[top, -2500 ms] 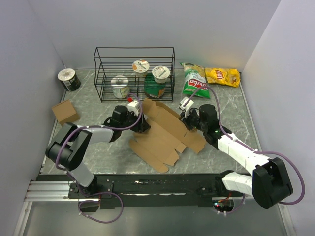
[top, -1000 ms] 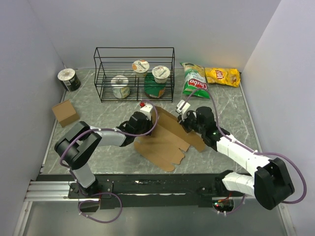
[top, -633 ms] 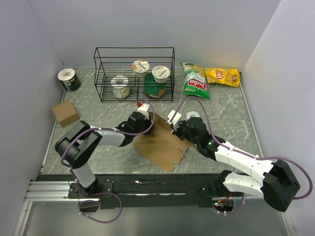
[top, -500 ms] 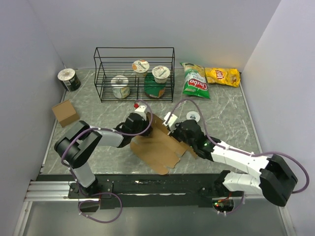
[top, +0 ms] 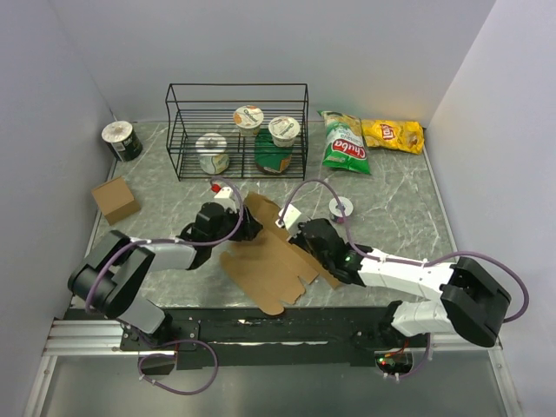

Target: Fold the paper box

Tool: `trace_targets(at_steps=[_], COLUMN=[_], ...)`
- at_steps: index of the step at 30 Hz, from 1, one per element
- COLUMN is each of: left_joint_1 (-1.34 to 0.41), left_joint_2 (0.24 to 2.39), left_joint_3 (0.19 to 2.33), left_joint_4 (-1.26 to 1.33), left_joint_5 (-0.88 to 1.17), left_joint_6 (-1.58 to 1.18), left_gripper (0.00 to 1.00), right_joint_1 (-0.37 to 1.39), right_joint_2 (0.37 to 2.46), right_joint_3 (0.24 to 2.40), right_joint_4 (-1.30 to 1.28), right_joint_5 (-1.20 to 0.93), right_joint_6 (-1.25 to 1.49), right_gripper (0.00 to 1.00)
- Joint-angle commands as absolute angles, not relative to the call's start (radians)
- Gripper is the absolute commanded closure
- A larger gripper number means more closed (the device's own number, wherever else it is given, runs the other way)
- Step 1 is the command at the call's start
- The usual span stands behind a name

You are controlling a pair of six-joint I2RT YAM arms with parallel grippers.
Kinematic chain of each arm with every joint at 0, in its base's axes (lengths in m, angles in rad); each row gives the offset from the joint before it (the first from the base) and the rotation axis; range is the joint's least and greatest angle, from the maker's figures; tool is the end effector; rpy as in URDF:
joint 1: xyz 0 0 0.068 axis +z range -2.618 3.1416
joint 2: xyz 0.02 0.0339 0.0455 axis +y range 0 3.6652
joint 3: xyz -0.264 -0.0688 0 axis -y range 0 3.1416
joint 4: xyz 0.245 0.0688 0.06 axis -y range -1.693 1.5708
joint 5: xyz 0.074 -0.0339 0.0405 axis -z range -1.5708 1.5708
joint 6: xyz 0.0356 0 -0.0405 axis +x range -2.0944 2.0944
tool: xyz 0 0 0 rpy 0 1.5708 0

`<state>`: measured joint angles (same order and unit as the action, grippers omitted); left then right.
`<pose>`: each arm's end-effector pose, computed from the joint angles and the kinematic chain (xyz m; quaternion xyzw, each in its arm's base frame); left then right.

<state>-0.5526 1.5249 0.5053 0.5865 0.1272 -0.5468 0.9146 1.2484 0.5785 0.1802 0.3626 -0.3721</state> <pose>0.2415 -0.1542 0.1541 0.0367 0.8407 -0.3265 0.4304 0.1688 0.1986 0.2083 -0.4317 0.7304 -0.0133 0.5291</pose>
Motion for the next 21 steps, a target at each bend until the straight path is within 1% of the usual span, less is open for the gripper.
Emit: trace_targets(at_steps=[1,4,6,8,10,14,16,21], left_joint_1=[-0.548,-0.548,-0.534,-0.520,-0.520,-0.520,-0.520,-0.518], left_joint_2=[1.437,1.391,1.374,1.368,1.371,1.446,1.489,1.641], left_joint_3=[0.450,0.414,0.400,0.381,0.353,0.301,0.293,0.313], left_joint_4=[0.624,0.609,0.609,0.623,0.682,0.840,0.883,1.008], left_joint_5=[0.143,0.098,0.095,0.135,0.172,0.293,0.316,0.376], left_joint_6=[-0.561,-0.557,-0.563,-0.583,-0.604,-0.650,-0.664,-0.696], left_gripper=[0.32,0.29,0.30,0.31,0.36,0.43,0.43,0.47], right_joint_1=[0.917,0.913,0.891,0.874,0.855,0.844,0.844,0.853], right_joint_2=[1.269,1.296,1.311,1.331,1.351,1.419,1.459,1.483], right_joint_3=[0.637,0.646,0.661,0.684,0.693,0.739,0.756,0.765], right_joint_4=[0.253,0.302,0.317,0.345,0.397,0.462,0.475,0.483], right_joint_5=[0.449,0.457,0.448,0.421,0.391,0.347,0.330,0.293], right_joint_6=[-0.414,-0.472,-0.497,-0.540,-0.604,-0.698,-0.724,-0.701], right_gripper=[1.00,1.00,1.00,1.00,1.00,1.00,1.00,1.00])
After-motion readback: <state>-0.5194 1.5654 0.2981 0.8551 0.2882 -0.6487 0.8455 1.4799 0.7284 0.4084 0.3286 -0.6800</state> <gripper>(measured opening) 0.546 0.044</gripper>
